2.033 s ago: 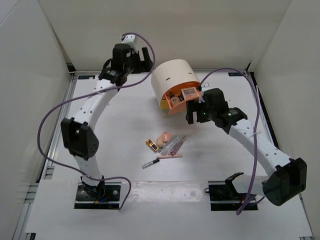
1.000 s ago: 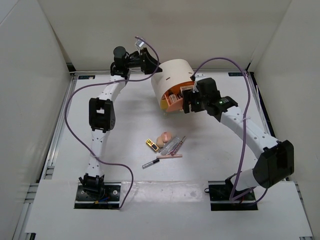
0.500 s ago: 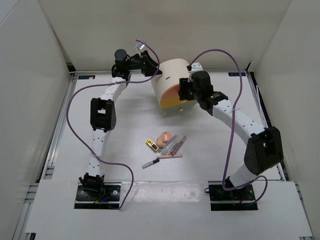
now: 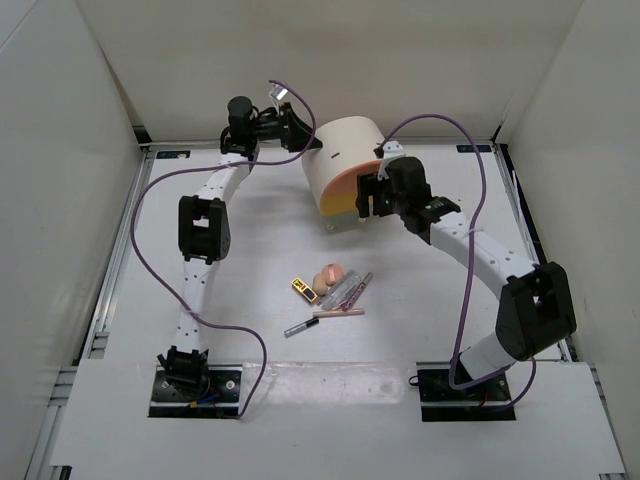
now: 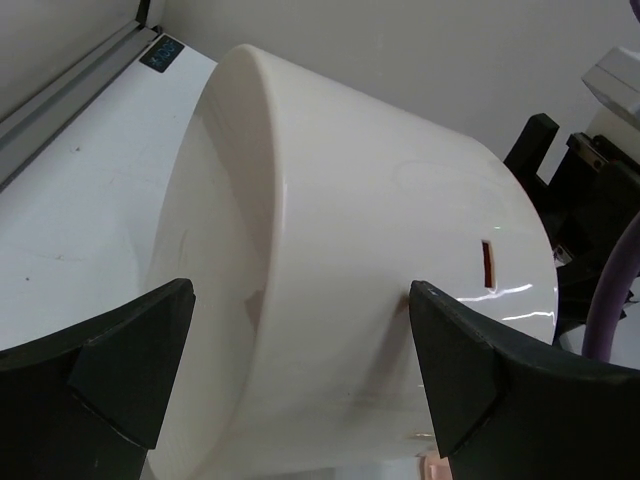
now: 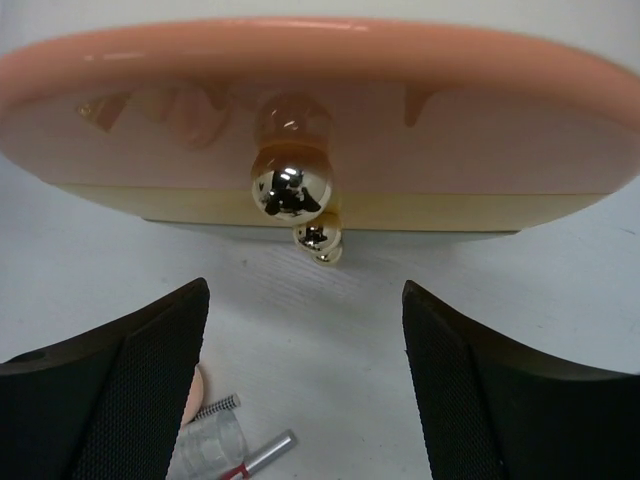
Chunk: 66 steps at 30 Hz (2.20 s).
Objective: Organize the makeup
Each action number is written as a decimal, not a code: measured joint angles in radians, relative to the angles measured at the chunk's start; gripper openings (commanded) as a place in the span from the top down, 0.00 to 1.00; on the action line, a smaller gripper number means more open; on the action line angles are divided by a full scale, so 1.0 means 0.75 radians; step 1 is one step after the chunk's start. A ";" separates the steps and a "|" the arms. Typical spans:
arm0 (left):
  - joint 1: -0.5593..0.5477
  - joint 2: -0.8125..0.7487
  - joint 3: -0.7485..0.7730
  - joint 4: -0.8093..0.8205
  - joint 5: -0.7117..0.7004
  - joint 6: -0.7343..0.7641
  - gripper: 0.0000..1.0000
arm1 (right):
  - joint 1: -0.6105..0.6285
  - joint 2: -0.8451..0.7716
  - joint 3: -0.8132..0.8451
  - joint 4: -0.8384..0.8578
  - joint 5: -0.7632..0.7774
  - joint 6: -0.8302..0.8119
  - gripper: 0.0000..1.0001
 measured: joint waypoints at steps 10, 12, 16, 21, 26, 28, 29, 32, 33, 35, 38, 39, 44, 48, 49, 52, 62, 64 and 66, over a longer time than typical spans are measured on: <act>0.034 -0.002 -0.001 -0.100 -0.043 0.075 0.02 | -0.002 0.071 0.006 0.074 -0.074 -0.113 0.30; 0.035 -0.002 -0.001 -0.105 -0.044 0.079 0.02 | -0.008 0.121 0.029 0.085 -0.087 -0.120 0.30; 0.035 -0.002 -0.001 -0.107 -0.044 0.083 0.02 | -0.028 0.189 0.044 0.091 -0.104 -0.124 0.36; 0.036 -0.002 -0.001 -0.116 -0.048 0.093 0.02 | -0.054 0.217 0.045 0.101 -0.152 -0.121 0.52; 0.036 -0.002 -0.001 -0.127 -0.056 0.097 0.02 | -0.069 0.232 0.046 0.128 -0.195 -0.113 0.77; 0.037 -0.002 -0.001 -0.132 -0.058 0.097 0.02 | -0.070 0.232 0.046 0.130 -0.207 -0.110 0.86; 0.037 -0.002 -0.001 -0.135 -0.060 0.097 0.02 | -0.070 0.232 0.046 0.130 -0.210 -0.110 0.87; 0.037 -0.003 -0.002 -0.140 -0.069 0.102 0.02 | -0.070 0.228 0.033 0.140 -0.214 -0.110 0.89; 0.037 -0.004 -0.002 -0.145 -0.071 0.107 0.02 | -0.070 0.221 0.019 0.146 -0.215 -0.109 0.90; 0.037 -0.010 -0.004 -0.169 -0.081 0.125 0.02 | -0.071 0.184 -0.020 0.150 -0.216 -0.109 0.89; 0.039 -0.024 -0.007 -0.224 -0.107 0.167 0.02 | -0.071 0.075 -0.125 0.129 -0.215 -0.099 0.88; 0.039 -0.030 -0.009 -0.244 -0.117 0.187 0.02 | -0.071 0.028 -0.165 0.107 -0.215 -0.092 0.87; 0.040 -0.074 -0.044 -0.345 -0.180 0.285 0.02 | -0.068 -0.186 -0.313 -0.012 -0.214 -0.050 0.84; 0.041 -0.103 -0.060 -0.424 -0.229 0.360 0.02 | -0.063 -0.260 -0.350 -0.075 -0.211 -0.030 0.80; 0.041 -0.108 -0.063 -0.438 -0.242 0.374 0.02 | -0.063 -0.260 -0.350 -0.077 -0.210 -0.030 0.79; 0.041 -0.133 -0.075 -0.503 -0.288 0.420 0.02 | -0.061 -0.249 -0.345 -0.078 -0.211 -0.031 0.78; 0.050 -0.317 -0.148 -0.814 -0.582 0.604 0.02 | -0.058 -0.152 -0.298 0.011 -0.203 -0.034 0.66; 0.058 -0.385 -0.173 -0.881 -0.653 0.630 0.02 | -0.058 -0.142 -0.294 0.030 -0.201 -0.033 0.55; 0.073 -0.473 -0.211 -0.943 -0.734 0.646 0.02 | -0.060 -0.137 -0.294 0.039 -0.196 -0.030 0.29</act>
